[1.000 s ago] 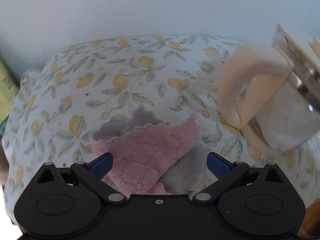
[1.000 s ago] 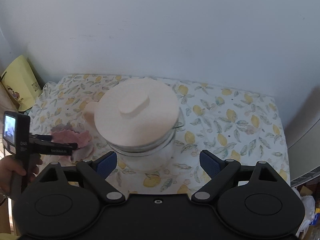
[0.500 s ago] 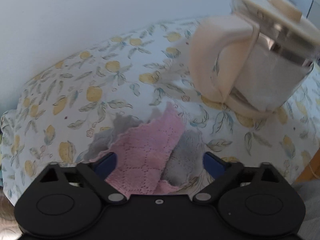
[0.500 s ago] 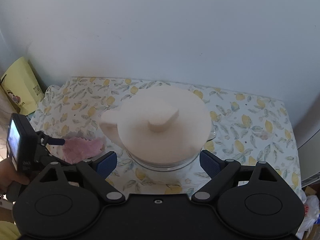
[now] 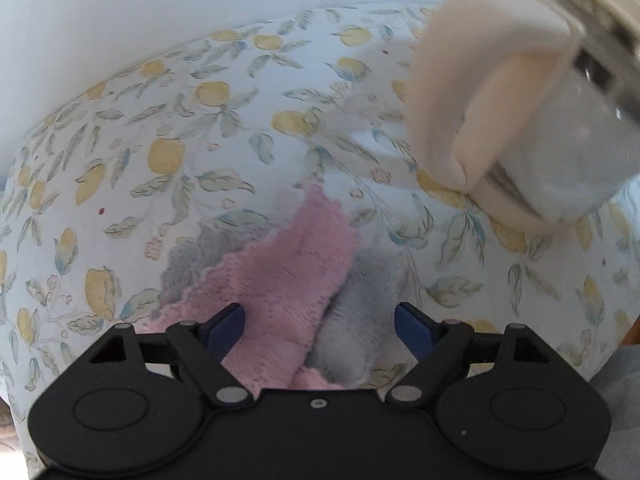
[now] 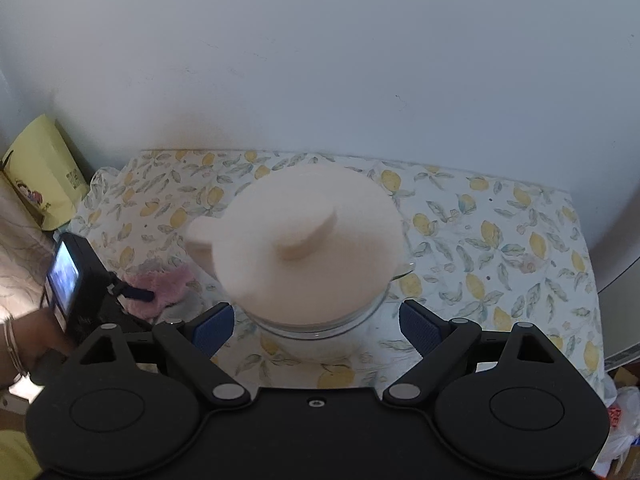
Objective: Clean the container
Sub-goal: 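Lower the left gripper onto the pink cloth and close on it, then lift the pink cloth with the left gripper while the right gripper grasps the teapot lid knob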
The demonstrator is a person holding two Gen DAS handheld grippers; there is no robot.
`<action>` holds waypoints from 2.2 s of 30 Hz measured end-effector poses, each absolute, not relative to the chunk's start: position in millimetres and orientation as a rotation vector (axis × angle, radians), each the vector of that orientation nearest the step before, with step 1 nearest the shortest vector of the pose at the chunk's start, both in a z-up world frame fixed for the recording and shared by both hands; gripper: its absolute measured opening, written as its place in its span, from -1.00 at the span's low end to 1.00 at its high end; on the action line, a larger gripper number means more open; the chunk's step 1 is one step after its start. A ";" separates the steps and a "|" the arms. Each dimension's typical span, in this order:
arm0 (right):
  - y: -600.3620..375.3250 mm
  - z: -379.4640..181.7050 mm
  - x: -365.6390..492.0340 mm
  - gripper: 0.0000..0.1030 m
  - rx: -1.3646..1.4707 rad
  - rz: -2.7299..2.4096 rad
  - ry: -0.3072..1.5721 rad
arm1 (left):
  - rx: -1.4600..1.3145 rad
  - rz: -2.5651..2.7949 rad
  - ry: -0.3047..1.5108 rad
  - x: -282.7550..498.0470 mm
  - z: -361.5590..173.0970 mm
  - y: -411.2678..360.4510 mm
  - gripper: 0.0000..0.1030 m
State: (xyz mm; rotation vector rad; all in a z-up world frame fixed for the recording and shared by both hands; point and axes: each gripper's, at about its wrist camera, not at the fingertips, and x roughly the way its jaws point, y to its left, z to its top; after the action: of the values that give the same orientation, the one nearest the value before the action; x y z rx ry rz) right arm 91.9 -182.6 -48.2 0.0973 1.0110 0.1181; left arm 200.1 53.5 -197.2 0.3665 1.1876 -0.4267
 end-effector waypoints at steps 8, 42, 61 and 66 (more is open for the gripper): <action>-191.8 -47.2 106.1 0.81 0.075 0.172 1.006 | 0.361 -0.373 1.237 211.0 -207.6 63.5 0.64; -38.3 -84.1 214.0 0.70 -0.836 0.846 1.119 | 0.358 -0.394 1.236 217.3 -204.0 81.0 -0.65; 3.8 -150.0 249.4 0.15 -1.022 0.926 1.326 | 0.195 -0.265 1.214 180.0 -162.3 72.7 -0.65; 3.2 -151.3 254.5 -0.05 -0.977 0.946 1.372 | 0.198 -0.262 1.204 165.5 -155.2 56.3 -0.64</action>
State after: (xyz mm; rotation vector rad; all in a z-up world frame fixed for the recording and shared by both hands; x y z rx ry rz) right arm 254.5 3.2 -151.3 -0.9775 1.3715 0.9459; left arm 165.5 56.3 -155.2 0.1981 1.2043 -0.2620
